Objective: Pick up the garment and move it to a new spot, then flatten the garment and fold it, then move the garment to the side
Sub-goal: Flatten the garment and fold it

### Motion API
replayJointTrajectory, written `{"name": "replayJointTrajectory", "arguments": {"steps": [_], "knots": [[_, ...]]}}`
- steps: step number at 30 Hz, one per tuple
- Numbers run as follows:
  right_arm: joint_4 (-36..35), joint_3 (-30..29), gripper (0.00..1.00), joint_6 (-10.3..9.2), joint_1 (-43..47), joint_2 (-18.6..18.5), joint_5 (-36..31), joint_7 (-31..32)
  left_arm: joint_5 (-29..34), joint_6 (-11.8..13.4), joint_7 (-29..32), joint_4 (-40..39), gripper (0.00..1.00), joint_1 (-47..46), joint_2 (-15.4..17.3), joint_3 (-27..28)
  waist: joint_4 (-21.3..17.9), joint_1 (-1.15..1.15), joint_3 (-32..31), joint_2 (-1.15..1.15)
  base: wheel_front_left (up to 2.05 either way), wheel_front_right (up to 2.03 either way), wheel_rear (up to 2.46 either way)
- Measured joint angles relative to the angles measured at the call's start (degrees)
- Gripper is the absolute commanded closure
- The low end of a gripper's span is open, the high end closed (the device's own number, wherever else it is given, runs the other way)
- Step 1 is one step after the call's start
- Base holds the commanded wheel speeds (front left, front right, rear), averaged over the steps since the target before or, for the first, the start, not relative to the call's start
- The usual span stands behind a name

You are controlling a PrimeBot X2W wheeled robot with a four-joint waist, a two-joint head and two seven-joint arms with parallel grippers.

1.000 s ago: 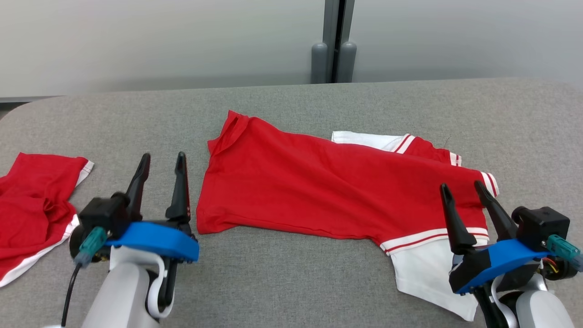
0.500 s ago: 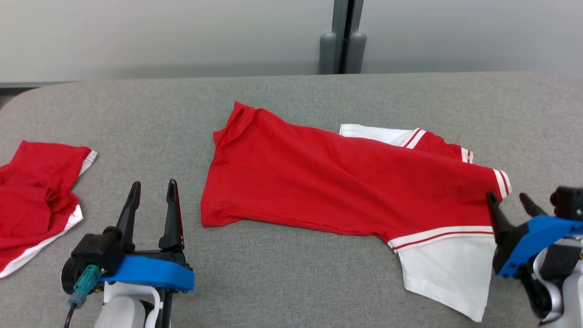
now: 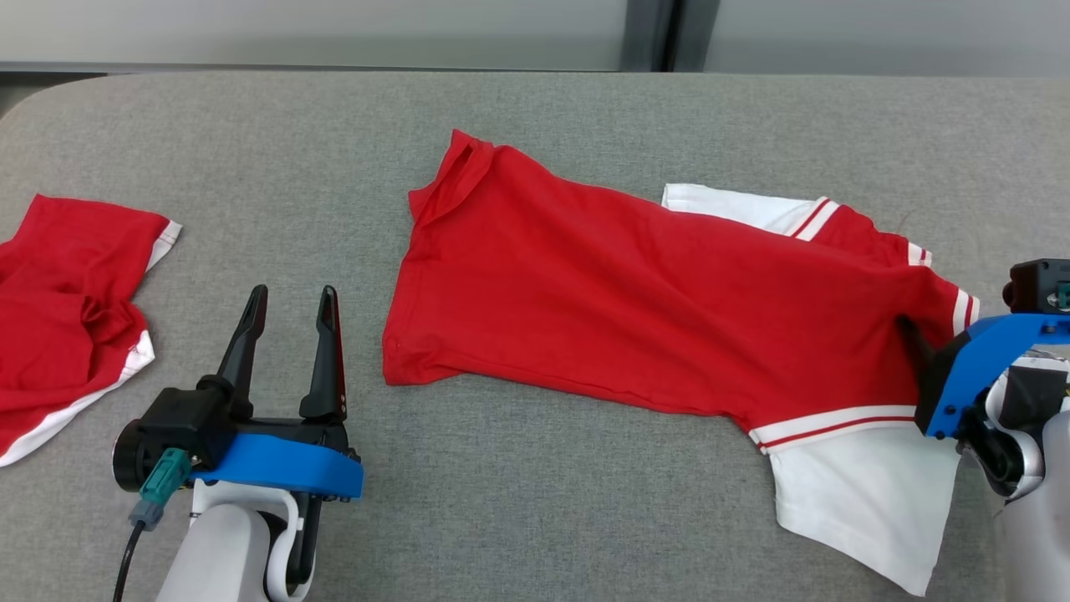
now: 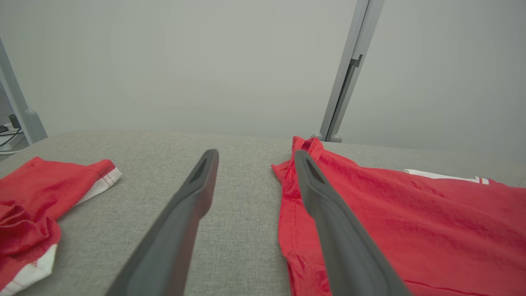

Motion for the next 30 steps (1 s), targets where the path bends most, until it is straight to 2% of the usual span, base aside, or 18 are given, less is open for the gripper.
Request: {"name": "replayJointTrajectory", "arguments": {"steps": [1, 2, 4, 9, 15, 18, 19, 20, 24, 27, 30], "knots": [[0.67, 0.42, 0.40, 0.01, -0.32, -0.26, 0.99, 0.67, 0.02, -0.04, 0.00, 0.05, 0.00, -0.12, -0.03, -0.09, 0.26, 0.00, 0.17, 0.00, 0.00, 0.00, 0.00], [0.93, 1.30, 1.00, 0.00, -0.56, -0.57, 1.43, 0.62, 0.07, -0.09, 0.00, 0.10, 0.00, -0.21, -0.08, -0.11, 0.49, 0.00, 0.30, 0.00, 0.00, 0.00, 0.00], [1.00, 2.44, 1.00, 0.01, -0.97, -1.36, 1.90, -0.16, 0.07, -0.13, 0.00, 0.20, 0.00, -0.24, -0.18, -0.12, 0.84, 0.00, 0.43, 0.00, 0.00, 0.00, 0.00], [0.49, 2.92, 1.00, 0.01, -5.05, -2.99, 2.20, -6.98, 0.08, -0.34, 0.00, 0.20, 0.00, -0.44, -0.62, -0.02, 1.75, 0.00, 0.55, 0.00, 0.00, 0.00, 0.00], [4.02, 3.86, 1.00, 0.01, -13.13, -3.43, 0.09, -14.04, 0.47, -0.51, 0.00, 0.38, 0.00, -1.38, -1.11, 0.10, 3.76, 0.00, 0.93, 0.00, 0.00, 0.00, 0.00], [7.01, 4.44, 1.00, 0.01, -15.69, -3.38, -0.32, -15.61, 0.58, -0.53, 0.00, 0.43, 0.00, -1.68, -1.27, 0.41, 4.37, 0.00, 1.16, 0.00, 0.00, 0.00, 0.00], [8.39, 4.49, 0.58, 0.01, -16.25, -3.34, -0.33, -15.57, 0.66, -0.52, 0.00, 0.48, 0.00, -1.69, -1.34, 0.51, 4.50, 0.00, 1.17, 0.00, 0.00, 0.00, 0.00], [9.85, 4.39, 0.00, 0.01, -16.63, -3.31, -0.29, -15.50, 0.76, -0.49, 0.00, 0.49, 0.00, -1.70, -1.45, 0.55, 4.60, 0.00, 1.13, 0.00, 0.00, 0.00, 0.00], [12.69, 4.77, 0.00, 0.01, -16.80, -2.96, -0.26, -16.62, 0.97, -0.42, 0.00, 0.77, 0.00, -1.77, -1.99, 0.75, 4.58, 0.00, 0.34, 0.00, 0.00, 0.00, 0.00], [12.39, 3.44, 0.00, 0.01, -15.39, -2.91, -0.01, -20.56, 1.09, -0.36, 0.00, 0.96, 0.00, -1.74, -2.15, 1.08, 4.08, 0.00, -0.69, 0.00, 0.00, 0.00, 0.00], [9.98, 1.21, 0.00, 0.00, -11.78, -1.25, 0.01, -25.73, 1.36, -0.29, 0.00, 1.35, 0.00, -1.02, -2.09, 1.71, 3.04, 0.00, -1.99, 0.00, 0.00, 0.00, 0.00]]}}
